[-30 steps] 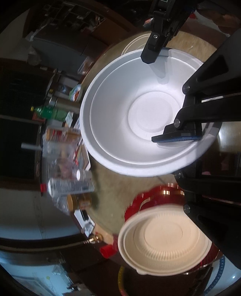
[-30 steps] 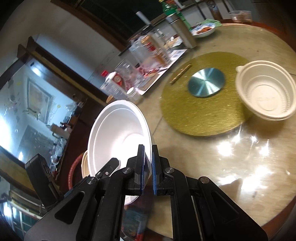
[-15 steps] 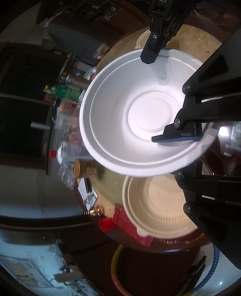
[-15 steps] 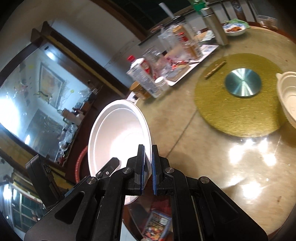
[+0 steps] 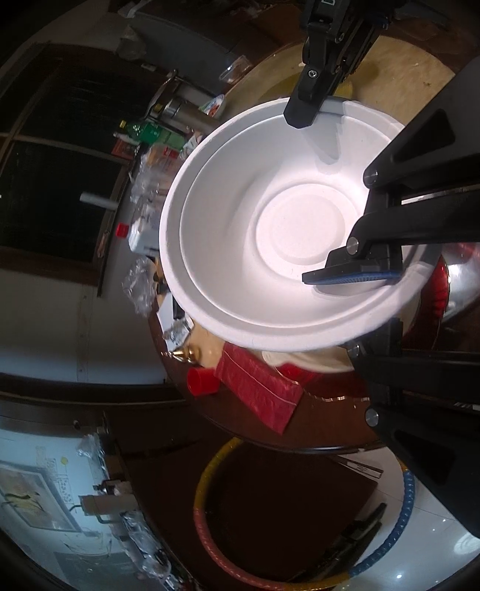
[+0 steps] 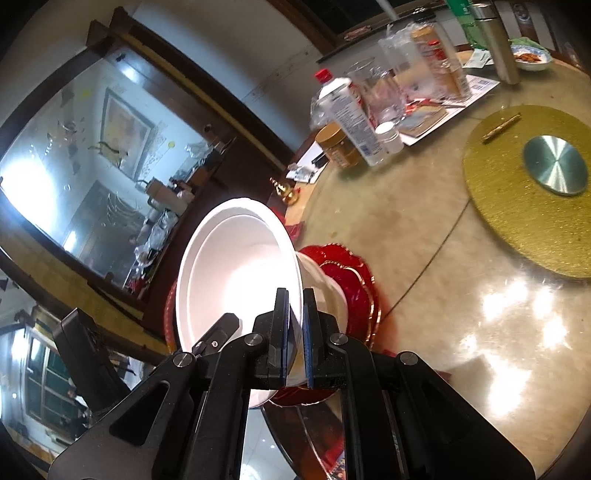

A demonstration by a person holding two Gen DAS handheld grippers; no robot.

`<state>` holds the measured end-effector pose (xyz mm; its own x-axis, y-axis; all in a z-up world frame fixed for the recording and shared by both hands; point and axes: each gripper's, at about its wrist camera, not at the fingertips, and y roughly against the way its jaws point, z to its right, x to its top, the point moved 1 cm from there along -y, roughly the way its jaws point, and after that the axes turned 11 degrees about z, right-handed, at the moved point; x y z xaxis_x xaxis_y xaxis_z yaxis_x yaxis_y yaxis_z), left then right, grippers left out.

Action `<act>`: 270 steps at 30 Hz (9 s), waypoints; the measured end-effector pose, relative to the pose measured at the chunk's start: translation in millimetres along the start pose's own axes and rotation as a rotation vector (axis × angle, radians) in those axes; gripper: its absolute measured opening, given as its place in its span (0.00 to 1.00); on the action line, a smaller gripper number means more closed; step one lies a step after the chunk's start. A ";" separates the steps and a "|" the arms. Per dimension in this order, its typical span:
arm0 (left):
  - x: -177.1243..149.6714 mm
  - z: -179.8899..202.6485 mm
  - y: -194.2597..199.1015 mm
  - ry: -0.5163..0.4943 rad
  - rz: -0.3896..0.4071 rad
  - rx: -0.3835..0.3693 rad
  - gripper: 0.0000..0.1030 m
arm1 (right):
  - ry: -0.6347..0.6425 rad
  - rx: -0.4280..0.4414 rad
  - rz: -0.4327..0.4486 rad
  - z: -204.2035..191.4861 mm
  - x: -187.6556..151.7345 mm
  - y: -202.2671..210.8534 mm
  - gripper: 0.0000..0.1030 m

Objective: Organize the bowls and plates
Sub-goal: 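Lift and carry the white bowl with both grippers to the red plate stack, then lower the white bowl onto the stacked bowls and open both grippers, then move both grippers to the beige plastic bowl on the gold mat, then grasp the beige bowl rim with both grippers, then lift and carry the beige bowl with both grippers to the red plate stack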

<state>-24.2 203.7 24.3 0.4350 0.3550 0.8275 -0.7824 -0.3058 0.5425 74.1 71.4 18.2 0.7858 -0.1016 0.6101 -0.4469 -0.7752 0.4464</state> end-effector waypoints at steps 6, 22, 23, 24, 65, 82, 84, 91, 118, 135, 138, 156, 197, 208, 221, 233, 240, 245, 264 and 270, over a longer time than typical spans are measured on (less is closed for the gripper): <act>-8.6 -12.5 -13.3 0.010 -0.035 0.022 0.11 | -0.002 -0.014 -0.048 0.7 -8.5 -20.8 0.06; -24.3 -26.0 -26.9 -0.003 -0.079 0.062 0.11 | 0.014 -0.059 -0.121 7.4 -20.8 -53.7 0.06; -24.3 -25.8 -26.6 -0.004 -0.079 0.063 0.12 | 0.013 -0.062 -0.123 7.1 -20.8 -53.5 0.06; -24.5 -25.8 -26.7 -0.005 -0.079 0.063 0.12 | 0.017 -0.065 -0.124 7.0 -20.8 -53.6 0.06; 3.3 -7.3 21.2 -0.003 0.094 0.120 0.77 | -0.128 0.050 0.007 26.5 -4.2 -3.2 0.71; -9.3 154.2 13.6 -0.219 0.058 -0.219 0.79 | -0.156 -0.119 0.189 111.1 13.2 117.2 1.00; -17.8 174.9 6.4 -0.249 0.027 -0.256 0.79 | -0.168 -0.159 0.224 123.5 15.2 138.7 1.00; -39.7 220.4 -13.1 -0.312 -0.055 -0.311 0.79 | -0.245 -0.246 0.283 171.5 15.9 190.8 1.00; -68.9 345.8 -80.4 -0.303 -0.252 -0.429 0.79 | -0.604 -0.333 0.399 300.5 29.4 250.5 0.97; -84.6 375.4 -106.7 -0.309 -0.282 -0.411 0.78 | -0.651 -0.446 0.356 341.6 34.9 226.6 0.57; -87.9 380.5 -109.6 -0.326 -0.278 -0.412 0.67 | -0.651 -0.456 0.356 345.3 35.5 224.7 0.49; -94.4 353.6 -83.8 -0.427 -0.226 -0.401 0.15 | -0.543 -0.481 0.348 310.8 15.0 220.1 0.09; -74.4 241.9 -56.2 -0.274 -0.131 -0.324 0.15 | -0.310 -0.426 0.353 209.9 -13.0 164.3 0.09; -72.0 222.9 -44.4 -0.260 -0.128 -0.324 0.16 | -0.293 -0.401 0.336 196.4 -18.1 162.4 0.09; -65.4 200.1 -36.4 -0.227 -0.116 -0.308 0.16 | -0.252 -0.369 0.322 173.0 -19.8 153.4 0.09; -57.2 181.1 -28.5 -0.205 -0.095 -0.298 0.16 | -0.219 -0.343 0.310 153.9 -19.1 143.8 0.09; -56.0 177.6 -27.1 -0.199 -0.091 -0.304 0.16 | -0.202 -0.346 0.309 146.1 -18.1 142.9 0.09; -55.2 176.7 -27.5 -0.193 -0.093 -0.307 0.16 | -0.197 -0.346 0.310 144.2 -18.7 142.8 0.09; -43.7 149.0 -16.8 -0.171 -0.061 -0.261 0.16 | -0.159 -0.278 0.287 131.3 -11.6 126.4 0.09; -39.1 136.4 -17.0 -0.156 -0.053 -0.232 0.16 | -0.141 -0.252 0.267 123.2 -8.5 113.6 0.09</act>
<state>32.9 74.5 2.5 0.5272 0.2192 0.8210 -0.8301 -0.0738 0.5527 69.3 -92.6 -16.9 0.6710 -0.3773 0.6383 -0.7205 -0.5347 0.4414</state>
